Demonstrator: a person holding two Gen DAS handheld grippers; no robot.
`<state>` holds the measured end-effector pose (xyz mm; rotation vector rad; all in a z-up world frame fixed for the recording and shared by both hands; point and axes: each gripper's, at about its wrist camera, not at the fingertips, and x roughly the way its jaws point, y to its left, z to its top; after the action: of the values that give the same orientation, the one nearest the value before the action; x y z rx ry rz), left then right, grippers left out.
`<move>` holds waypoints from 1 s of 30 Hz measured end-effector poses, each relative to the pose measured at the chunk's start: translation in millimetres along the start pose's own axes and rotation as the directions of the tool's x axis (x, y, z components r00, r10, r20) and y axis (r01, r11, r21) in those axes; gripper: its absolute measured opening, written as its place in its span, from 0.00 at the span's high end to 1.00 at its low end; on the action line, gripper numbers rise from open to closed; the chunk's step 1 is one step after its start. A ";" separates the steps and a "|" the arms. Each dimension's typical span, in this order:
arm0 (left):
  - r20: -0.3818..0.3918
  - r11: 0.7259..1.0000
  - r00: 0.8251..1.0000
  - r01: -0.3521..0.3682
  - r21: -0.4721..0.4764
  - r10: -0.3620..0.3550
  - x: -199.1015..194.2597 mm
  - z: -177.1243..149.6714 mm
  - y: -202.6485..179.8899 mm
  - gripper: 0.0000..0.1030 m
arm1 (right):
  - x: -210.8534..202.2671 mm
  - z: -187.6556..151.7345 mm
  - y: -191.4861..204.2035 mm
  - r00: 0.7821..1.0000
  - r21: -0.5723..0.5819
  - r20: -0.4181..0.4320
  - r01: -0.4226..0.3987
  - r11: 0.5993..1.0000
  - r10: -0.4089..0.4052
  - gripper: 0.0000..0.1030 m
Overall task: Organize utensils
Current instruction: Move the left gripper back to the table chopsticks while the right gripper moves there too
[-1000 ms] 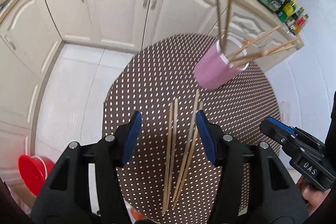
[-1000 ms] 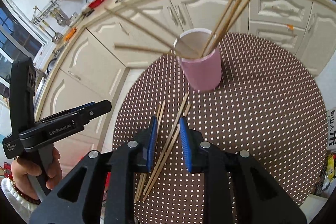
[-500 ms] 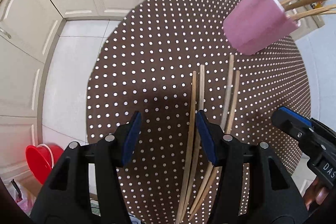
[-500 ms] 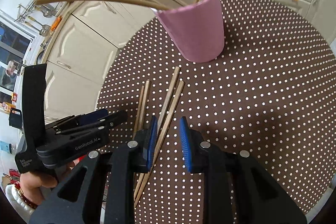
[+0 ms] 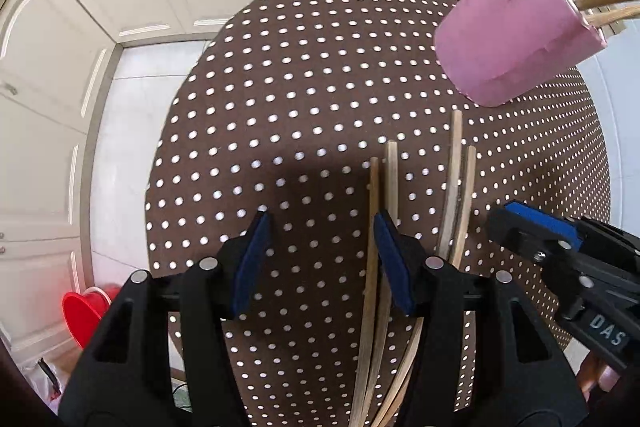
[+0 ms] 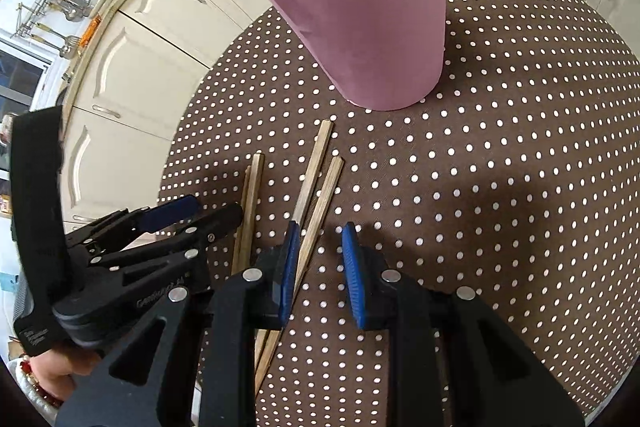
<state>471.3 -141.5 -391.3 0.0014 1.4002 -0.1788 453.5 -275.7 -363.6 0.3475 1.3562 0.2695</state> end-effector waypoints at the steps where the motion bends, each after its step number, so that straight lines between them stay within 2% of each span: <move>1: 0.000 1.000 1.000 -0.012 0.020 0.012 1.4 1.2 -4.2 0.47 | 2.1 1.1 0.1 1.000 -0.001 -0.004 0.008 1.000 -0.008 0.80; 6: 0.010 0.991 0.997 -0.075 0.110 0.074 6.3 0.9 -22.6 0.47 | 11.3 7.3 -1.0 0.999 -0.007 -0.023 0.035 0.999 -0.035 0.80; 9: 0.012 0.993 0.998 -0.063 0.097 0.062 4.9 1.2 -23.8 0.48 | 15.9 7.3 1.8 0.999 -0.015 -0.022 0.037 0.999 -0.037 0.80; 15: 0.018 0.993 0.998 -0.069 0.094 0.067 1.0 -3.5 -18.9 0.58 | 31.1 15.7 23.3 0.996 -0.057 -0.031 0.077 0.995 -0.079 0.80; 20: 0.023 0.996 0.998 -0.055 0.074 0.053 0.8 -6.4 1.0 0.68 | 35.1 16.3 30.8 0.994 -0.102 -0.026 0.101 0.990 -0.104 0.82; 30: 0.025 0.998 0.999 -0.033 0.053 0.032 -2.4 -8.9 13.6 0.70 | 36.5 12.7 33.5 0.989 -0.125 -0.050 0.132 0.983 -0.139 0.83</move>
<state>463.9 -126.8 -391.9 0.0662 1.3697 -0.1886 473.4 -232.0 -381.1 0.1456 1.4071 0.2484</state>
